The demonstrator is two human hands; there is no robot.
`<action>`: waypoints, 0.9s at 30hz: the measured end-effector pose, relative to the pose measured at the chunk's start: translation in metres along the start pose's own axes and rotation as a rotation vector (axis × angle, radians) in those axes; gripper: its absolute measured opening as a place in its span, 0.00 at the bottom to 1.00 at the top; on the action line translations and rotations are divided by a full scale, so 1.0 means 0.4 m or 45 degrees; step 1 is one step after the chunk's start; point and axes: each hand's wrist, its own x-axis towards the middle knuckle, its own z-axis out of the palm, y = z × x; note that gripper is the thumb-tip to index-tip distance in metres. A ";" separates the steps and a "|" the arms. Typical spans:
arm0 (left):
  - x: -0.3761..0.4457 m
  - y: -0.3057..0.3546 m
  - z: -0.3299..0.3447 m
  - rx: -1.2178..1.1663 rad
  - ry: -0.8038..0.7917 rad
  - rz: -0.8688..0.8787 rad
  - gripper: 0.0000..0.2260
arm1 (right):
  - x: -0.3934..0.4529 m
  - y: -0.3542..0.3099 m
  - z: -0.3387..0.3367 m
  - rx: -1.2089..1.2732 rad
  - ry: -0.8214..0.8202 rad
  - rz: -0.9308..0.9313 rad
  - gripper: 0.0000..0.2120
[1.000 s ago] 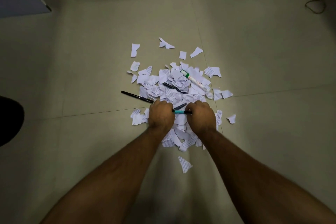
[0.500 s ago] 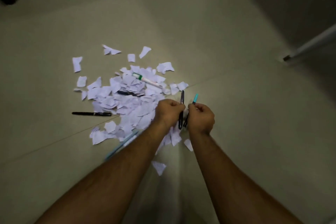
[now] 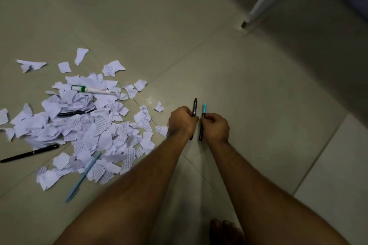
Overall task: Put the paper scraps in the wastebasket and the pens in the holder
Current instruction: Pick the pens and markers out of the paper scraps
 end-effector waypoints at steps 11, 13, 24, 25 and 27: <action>-0.008 -0.057 -0.052 -0.200 -0.050 0.117 0.07 | -0.101 0.000 0.052 0.142 0.283 0.019 0.06; -0.023 -0.082 -0.082 -0.227 0.029 0.148 0.04 | -0.130 -0.015 0.085 0.186 0.275 -0.044 0.06; -0.016 -0.224 -0.361 -0.283 0.511 -0.132 0.07 | -0.242 -0.215 0.314 -0.089 -0.236 -0.558 0.08; -0.014 -0.238 -0.394 -0.265 0.584 -0.214 0.07 | -0.254 -0.236 0.347 -0.147 -0.260 -0.649 0.08; -0.007 -0.273 -0.457 -0.282 0.768 -0.377 0.08 | -0.272 -0.273 0.413 -0.266 -0.323 -0.865 0.10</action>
